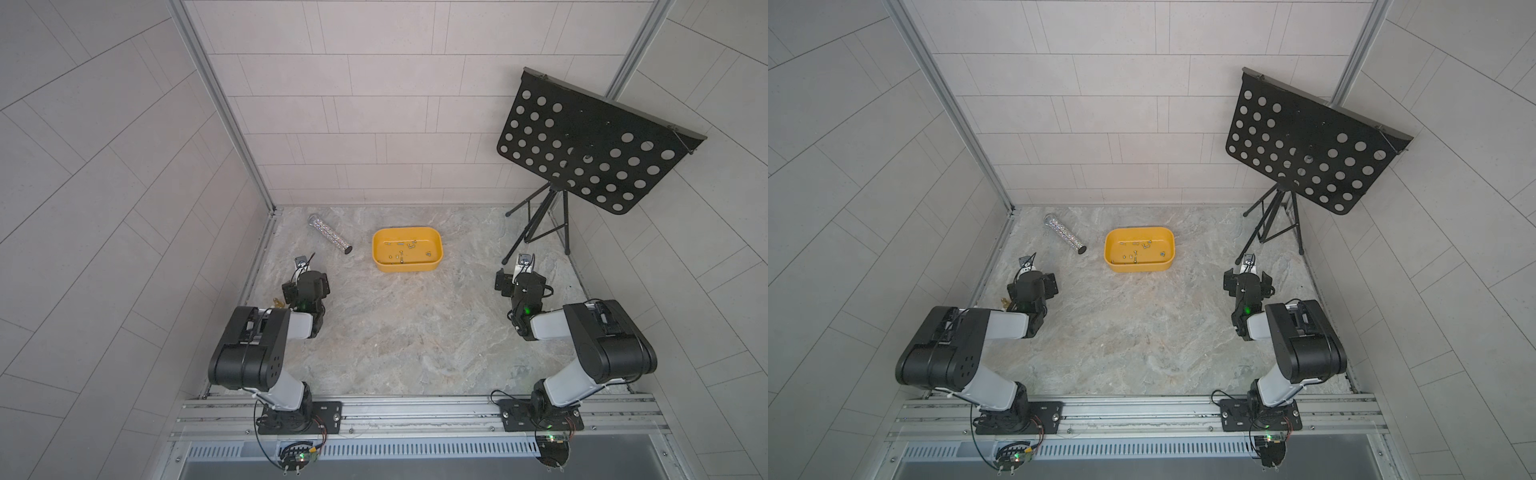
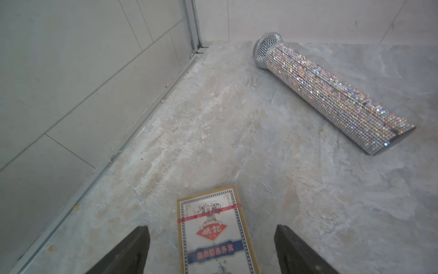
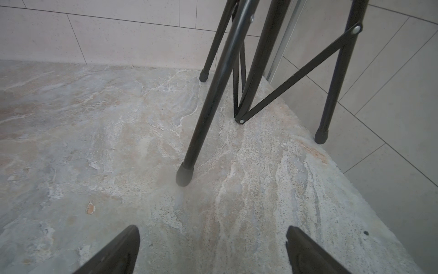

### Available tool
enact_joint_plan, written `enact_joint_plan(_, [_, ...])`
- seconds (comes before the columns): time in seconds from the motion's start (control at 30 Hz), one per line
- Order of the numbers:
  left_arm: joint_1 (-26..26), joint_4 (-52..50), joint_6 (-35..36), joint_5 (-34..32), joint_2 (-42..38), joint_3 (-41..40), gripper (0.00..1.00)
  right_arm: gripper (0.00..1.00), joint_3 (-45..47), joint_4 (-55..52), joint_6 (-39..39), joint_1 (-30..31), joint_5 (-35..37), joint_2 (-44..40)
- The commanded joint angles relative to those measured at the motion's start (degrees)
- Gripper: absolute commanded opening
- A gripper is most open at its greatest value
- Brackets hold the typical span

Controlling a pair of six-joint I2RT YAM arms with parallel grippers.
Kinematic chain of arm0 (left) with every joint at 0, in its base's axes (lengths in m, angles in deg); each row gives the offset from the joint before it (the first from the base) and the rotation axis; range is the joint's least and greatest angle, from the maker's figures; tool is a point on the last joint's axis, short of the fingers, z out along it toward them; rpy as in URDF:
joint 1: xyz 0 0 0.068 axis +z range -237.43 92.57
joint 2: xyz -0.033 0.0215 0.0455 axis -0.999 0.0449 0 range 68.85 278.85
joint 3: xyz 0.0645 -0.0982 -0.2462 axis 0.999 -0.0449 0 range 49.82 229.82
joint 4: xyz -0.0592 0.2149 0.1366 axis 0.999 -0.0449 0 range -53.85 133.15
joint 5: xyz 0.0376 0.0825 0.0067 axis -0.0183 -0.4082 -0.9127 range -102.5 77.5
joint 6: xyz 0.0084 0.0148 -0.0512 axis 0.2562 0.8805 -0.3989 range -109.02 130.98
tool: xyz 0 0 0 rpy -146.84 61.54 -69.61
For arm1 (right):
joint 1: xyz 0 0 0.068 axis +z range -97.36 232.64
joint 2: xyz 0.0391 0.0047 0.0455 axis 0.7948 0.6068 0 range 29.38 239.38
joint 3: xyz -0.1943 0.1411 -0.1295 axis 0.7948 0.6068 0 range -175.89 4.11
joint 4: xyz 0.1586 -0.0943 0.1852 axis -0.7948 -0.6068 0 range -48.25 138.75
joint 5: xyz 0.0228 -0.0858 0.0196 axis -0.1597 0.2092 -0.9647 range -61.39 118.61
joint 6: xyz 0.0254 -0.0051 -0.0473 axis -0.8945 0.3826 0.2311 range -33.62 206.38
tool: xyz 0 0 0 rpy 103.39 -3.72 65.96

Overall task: Put the screws on the desktop into the storage box
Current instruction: Reset both arms

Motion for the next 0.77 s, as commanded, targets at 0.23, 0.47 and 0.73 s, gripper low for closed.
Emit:
enact_joint_plan(0.23, [0.2,1.5,1.8,4.3,-1.9,1.5,1.00,1.00,0.9,3.3,0.8,0.8,1.4,-0.6])
enact_joint_plan(0.47, [0.1,1.9,1.8,4.1,-1.7,1.5,1.00,1.00,0.8,3.6,1.5,1.5,1.5,-0.3])
enact_joint_plan(0.73, [0.1,1.6,1.8,4.2,-1.8,1.5,1.00,1.00,0.7,2.9,1.2,0.8,0.2,-0.5])
